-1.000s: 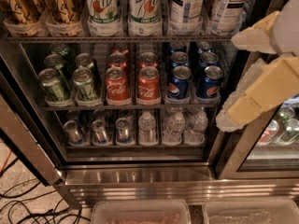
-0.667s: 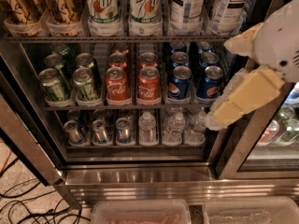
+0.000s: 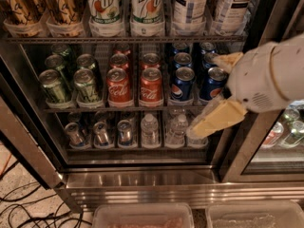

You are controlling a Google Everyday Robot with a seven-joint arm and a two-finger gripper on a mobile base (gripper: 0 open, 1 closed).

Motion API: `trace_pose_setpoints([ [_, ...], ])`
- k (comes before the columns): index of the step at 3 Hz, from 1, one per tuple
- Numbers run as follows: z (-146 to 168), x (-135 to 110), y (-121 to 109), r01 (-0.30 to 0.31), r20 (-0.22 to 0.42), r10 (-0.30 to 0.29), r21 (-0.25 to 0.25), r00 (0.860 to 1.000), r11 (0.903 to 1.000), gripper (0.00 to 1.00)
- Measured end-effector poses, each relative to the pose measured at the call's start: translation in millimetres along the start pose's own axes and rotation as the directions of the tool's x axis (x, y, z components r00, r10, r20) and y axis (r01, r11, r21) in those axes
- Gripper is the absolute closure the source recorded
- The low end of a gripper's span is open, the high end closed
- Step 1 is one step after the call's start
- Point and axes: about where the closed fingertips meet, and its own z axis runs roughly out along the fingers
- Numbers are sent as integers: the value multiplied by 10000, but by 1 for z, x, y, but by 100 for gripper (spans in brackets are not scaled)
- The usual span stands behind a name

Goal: Pick blue plastic bottle from top shelf of fridge

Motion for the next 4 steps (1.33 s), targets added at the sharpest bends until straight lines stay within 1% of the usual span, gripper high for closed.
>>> trace_pose_setpoints([
  [1,31,14,24,-143,913,109,362,9958,9992,0],
  [2,58,11,25,-470,2070,239,1074,9781,9931,0],
  [3,70,-3,4,-1173,3470,460,1873,9367,9753,0],
  [4,79,-26,16,-759,3871,-23,1866,9220,9795,0],
])
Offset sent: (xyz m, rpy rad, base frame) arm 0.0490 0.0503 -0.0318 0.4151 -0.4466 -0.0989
